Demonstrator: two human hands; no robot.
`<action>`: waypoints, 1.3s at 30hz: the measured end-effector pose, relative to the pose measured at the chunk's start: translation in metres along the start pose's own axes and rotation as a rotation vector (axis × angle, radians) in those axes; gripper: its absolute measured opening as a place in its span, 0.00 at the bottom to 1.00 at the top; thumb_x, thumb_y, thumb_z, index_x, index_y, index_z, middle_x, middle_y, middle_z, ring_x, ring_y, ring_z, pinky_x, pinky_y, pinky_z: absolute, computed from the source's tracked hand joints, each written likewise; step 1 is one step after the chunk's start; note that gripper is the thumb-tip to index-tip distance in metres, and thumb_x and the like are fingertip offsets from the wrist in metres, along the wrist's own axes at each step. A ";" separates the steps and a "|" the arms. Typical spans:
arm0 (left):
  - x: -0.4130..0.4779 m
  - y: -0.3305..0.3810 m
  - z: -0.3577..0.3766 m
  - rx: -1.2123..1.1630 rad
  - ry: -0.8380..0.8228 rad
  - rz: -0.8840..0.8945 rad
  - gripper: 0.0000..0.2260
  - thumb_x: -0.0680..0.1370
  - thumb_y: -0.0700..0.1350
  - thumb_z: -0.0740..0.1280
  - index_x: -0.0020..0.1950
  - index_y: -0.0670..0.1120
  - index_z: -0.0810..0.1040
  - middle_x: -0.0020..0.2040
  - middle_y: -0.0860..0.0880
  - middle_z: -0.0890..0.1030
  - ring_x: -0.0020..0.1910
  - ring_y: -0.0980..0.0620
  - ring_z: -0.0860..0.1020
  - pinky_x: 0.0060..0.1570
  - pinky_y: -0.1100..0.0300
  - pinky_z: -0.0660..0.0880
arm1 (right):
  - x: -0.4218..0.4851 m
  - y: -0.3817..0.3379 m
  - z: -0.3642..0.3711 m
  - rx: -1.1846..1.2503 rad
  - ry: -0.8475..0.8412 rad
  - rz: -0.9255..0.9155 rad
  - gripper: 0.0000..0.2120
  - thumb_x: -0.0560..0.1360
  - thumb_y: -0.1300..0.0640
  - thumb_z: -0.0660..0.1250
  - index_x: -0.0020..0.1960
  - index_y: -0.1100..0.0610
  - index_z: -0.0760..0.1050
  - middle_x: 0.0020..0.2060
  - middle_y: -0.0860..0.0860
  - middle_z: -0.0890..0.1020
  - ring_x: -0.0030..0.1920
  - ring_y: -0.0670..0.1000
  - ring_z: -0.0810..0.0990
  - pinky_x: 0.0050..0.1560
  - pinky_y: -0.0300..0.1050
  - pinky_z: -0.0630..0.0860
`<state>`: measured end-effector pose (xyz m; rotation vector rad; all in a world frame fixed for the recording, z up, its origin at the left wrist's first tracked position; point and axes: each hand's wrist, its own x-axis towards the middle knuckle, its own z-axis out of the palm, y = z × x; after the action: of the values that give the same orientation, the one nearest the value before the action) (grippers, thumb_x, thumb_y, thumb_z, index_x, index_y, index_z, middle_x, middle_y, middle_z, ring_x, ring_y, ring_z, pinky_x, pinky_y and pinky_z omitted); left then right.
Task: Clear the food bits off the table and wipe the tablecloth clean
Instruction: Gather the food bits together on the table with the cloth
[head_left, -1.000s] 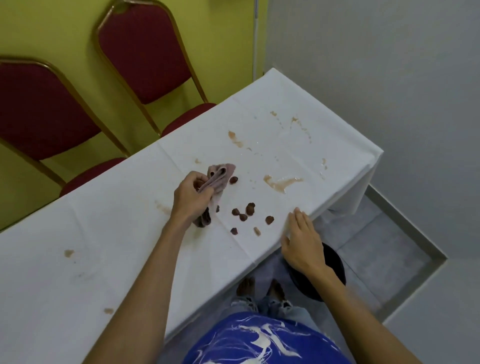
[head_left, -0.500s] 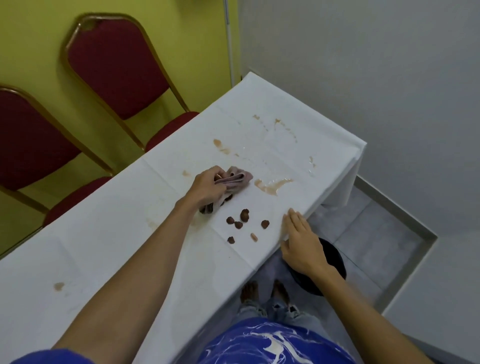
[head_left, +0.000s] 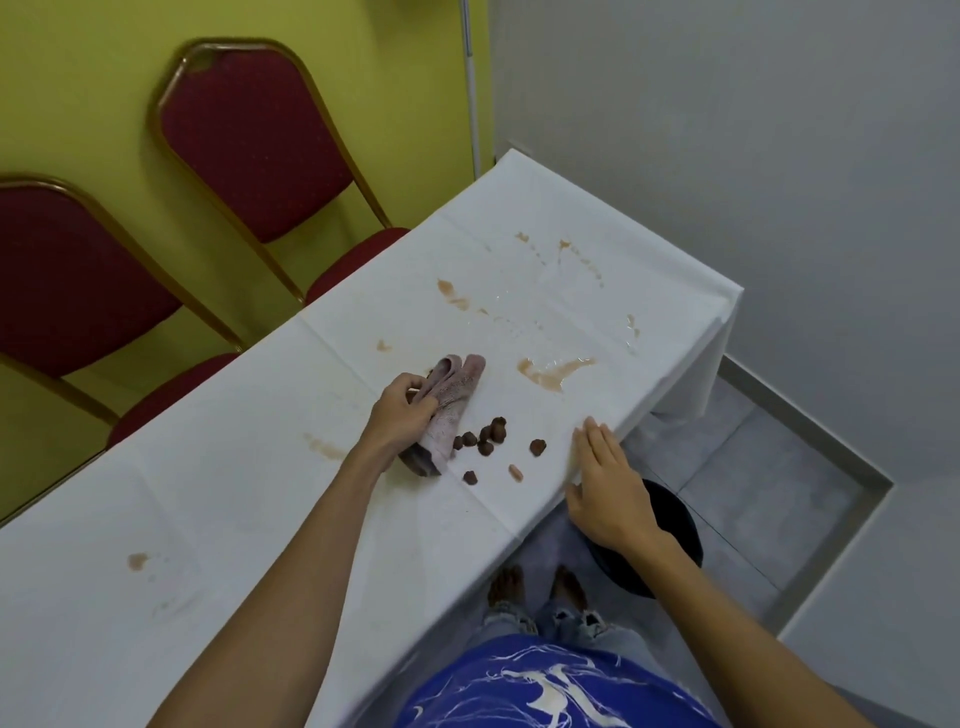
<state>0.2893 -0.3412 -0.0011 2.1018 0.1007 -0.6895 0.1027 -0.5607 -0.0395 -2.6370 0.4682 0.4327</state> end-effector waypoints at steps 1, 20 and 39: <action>-0.001 0.001 0.001 0.051 0.010 0.018 0.09 0.77 0.48 0.64 0.57 0.51 0.76 0.55 0.48 0.81 0.51 0.50 0.81 0.49 0.52 0.79 | 0.000 0.001 0.000 -0.006 -0.004 -0.001 0.36 0.82 0.51 0.60 0.82 0.60 0.45 0.82 0.54 0.44 0.82 0.54 0.42 0.77 0.56 0.63; -0.042 0.002 0.029 0.523 0.002 0.337 0.11 0.78 0.44 0.61 0.56 0.45 0.80 0.47 0.47 0.83 0.46 0.46 0.79 0.44 0.52 0.77 | -0.001 -0.001 -0.001 -0.059 -0.029 -0.013 0.38 0.81 0.51 0.60 0.82 0.60 0.42 0.82 0.54 0.41 0.82 0.54 0.40 0.77 0.55 0.62; 0.009 0.011 -0.018 0.547 0.044 0.255 0.12 0.78 0.42 0.60 0.59 0.45 0.79 0.53 0.47 0.82 0.51 0.45 0.79 0.49 0.55 0.76 | -0.001 -0.002 0.000 -0.076 -0.035 0.001 0.38 0.81 0.51 0.60 0.82 0.59 0.42 0.82 0.53 0.40 0.82 0.54 0.40 0.75 0.58 0.65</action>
<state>0.3082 -0.3357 0.0105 2.5887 -0.3664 -0.5563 0.1025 -0.5584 -0.0387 -2.6979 0.4505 0.5052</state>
